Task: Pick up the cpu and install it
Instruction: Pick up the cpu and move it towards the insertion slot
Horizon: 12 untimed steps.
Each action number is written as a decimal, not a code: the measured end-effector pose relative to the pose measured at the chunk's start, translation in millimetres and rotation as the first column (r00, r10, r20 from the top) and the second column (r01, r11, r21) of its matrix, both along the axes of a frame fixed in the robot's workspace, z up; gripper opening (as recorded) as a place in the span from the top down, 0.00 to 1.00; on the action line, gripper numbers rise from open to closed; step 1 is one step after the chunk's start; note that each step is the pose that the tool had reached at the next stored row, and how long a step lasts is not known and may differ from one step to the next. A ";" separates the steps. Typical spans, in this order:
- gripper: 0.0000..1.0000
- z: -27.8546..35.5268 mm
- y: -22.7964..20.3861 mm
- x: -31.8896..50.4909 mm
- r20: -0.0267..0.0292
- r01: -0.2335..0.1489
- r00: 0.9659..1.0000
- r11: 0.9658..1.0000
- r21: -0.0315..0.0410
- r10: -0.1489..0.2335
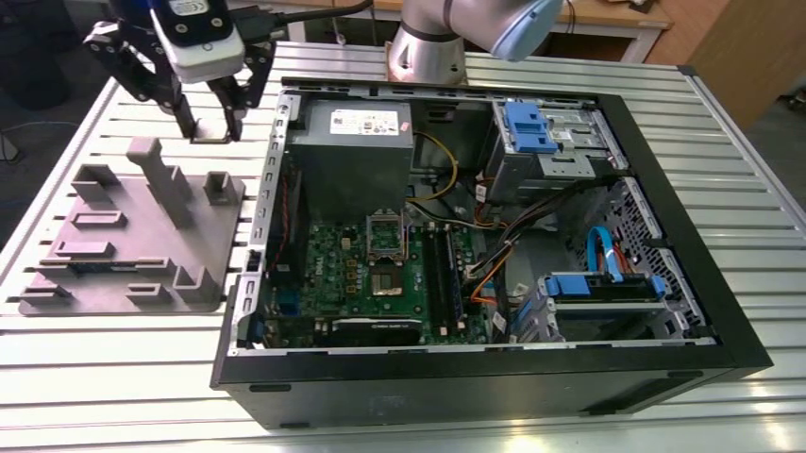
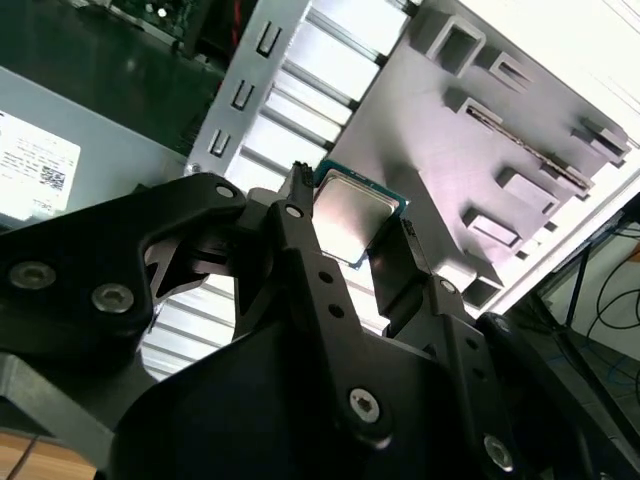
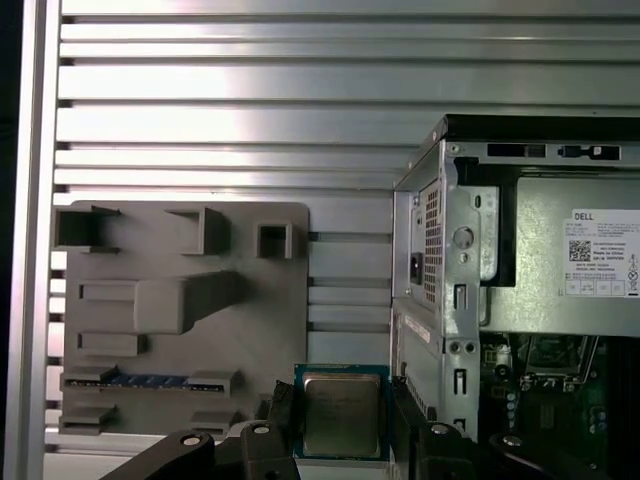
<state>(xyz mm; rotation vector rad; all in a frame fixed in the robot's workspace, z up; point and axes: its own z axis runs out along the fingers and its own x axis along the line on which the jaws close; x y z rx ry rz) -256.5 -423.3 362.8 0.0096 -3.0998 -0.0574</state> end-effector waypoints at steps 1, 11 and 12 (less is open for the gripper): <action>0.53 0.0 -0.1 2.7 0.000 0.000 1.000 1.000 0.000 0.000; 0.53 0.0 -1.3 30.6 0.000 0.000 1.000 1.000 0.000 0.000; 0.53 0.0 -1.5 33.4 0.000 0.000 1.000 1.000 0.000 0.000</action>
